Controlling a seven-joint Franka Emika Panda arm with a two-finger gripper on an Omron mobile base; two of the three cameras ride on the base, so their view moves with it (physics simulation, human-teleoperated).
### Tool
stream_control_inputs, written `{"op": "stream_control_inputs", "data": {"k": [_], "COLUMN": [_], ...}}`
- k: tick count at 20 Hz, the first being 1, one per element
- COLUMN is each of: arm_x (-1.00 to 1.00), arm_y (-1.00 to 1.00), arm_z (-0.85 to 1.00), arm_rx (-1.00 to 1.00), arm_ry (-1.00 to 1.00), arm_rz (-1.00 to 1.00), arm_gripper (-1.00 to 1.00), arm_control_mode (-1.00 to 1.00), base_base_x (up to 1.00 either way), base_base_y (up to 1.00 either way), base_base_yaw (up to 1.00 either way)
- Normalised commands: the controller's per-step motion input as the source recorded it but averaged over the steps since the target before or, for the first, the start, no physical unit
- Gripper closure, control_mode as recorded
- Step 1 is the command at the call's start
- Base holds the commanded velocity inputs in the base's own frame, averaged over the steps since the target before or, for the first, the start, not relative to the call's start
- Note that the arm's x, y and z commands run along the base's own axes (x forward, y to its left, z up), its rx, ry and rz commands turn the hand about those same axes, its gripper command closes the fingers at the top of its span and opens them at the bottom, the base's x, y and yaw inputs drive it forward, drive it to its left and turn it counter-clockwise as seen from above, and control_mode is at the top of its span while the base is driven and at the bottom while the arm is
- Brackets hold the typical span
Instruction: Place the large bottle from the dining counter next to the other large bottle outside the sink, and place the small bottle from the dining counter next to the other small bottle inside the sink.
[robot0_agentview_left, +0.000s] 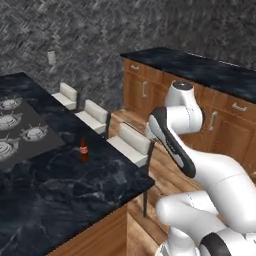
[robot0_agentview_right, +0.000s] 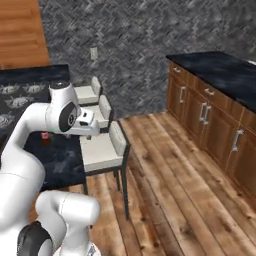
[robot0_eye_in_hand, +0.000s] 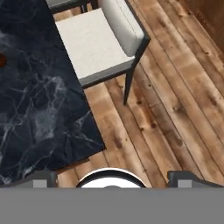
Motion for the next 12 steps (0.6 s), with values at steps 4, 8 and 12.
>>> {"op": "stream_control_inputs", "data": {"k": [4,8,12], "arm_x": [0.0,0.0,0.0], "arm_y": [0.0,0.0,0.0], "arm_z": [0.0,0.0,0.0], "arm_rx": [0.0,0.0,0.0], "arm_ry": [0.0,0.0,0.0], "arm_rz": [0.0,0.0,0.0], "arm_gripper": [-1.0,-1.0,-1.0], "arm_control_mode": [1.0,1.0,1.0], "base_base_x": [-0.01,0.18,0.45], "base_base_y": [0.63,0.49,0.05], "base_base_yaw": [0.49,0.51,0.37]}}
